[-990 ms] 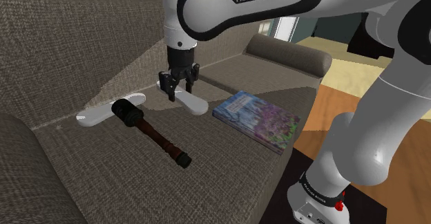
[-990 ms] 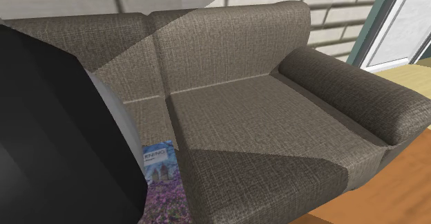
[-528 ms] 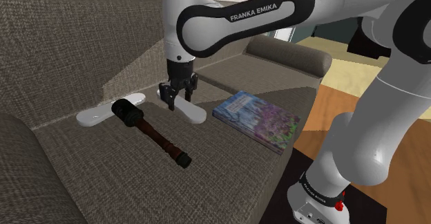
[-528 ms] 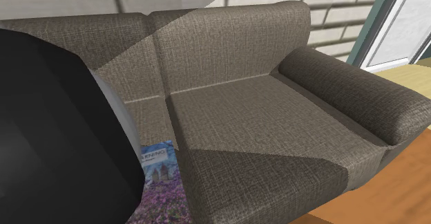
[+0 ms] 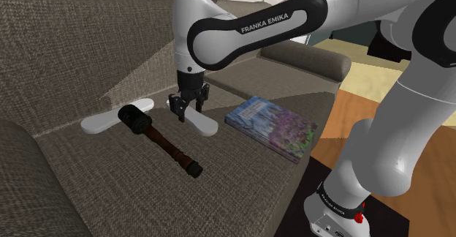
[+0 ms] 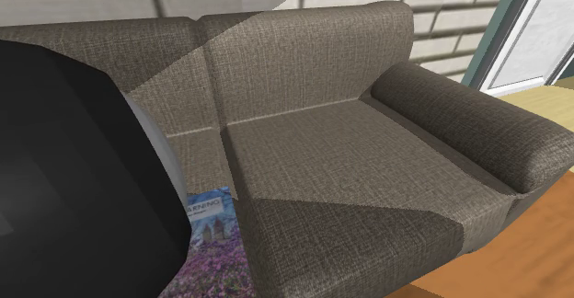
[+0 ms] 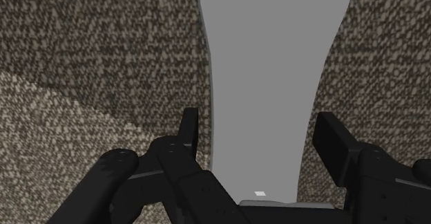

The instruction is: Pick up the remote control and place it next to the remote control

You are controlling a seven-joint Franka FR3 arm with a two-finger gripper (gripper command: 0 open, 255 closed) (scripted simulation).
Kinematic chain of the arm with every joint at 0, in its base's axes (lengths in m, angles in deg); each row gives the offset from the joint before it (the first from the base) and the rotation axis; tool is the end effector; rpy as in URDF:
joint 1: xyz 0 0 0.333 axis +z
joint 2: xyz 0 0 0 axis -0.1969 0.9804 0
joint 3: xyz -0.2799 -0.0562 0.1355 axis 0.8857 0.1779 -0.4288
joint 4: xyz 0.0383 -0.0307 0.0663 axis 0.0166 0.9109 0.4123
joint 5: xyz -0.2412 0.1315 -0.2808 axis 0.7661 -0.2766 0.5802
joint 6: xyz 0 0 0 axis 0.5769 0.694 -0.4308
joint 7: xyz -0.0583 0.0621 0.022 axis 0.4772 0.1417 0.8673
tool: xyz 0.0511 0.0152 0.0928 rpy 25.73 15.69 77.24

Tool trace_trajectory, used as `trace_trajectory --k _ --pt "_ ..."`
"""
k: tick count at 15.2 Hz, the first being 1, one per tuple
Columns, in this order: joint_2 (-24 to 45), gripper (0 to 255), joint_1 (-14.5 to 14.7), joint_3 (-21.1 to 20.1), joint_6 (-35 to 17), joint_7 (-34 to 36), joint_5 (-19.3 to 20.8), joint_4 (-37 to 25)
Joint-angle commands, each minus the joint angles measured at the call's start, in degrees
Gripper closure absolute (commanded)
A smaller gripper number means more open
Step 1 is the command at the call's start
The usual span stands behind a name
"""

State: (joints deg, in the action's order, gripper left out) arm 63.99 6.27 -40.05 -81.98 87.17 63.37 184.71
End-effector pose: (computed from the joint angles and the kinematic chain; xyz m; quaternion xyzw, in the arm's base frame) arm 0.4713 0.2771 0.4446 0.9982 0.0591 0.0000 0.0103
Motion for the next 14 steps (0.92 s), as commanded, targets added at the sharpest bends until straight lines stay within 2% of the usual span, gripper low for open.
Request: trace_trajectory --k 1,3,4,9,13,14 --pt "0.00 255 0.00 0.00 -0.04 0.00 0.00 0.01" --pt "0.00 255 0.00 0.00 -0.04 0.00 0.00 0.01" --pt "0.00 0 0.00 0.00 -0.04 0.00 0.00 0.01" --pt "-0.01 0 0.00 0.00 -0.04 0.00 0.00 0.02" --pt "-1.61 0 -0.01 0.03 7.08 -0.31 -0.43 -5.55" --pt "-1.61 0 -0.01 0.03 7.08 -0.31 -0.43 -5.55"
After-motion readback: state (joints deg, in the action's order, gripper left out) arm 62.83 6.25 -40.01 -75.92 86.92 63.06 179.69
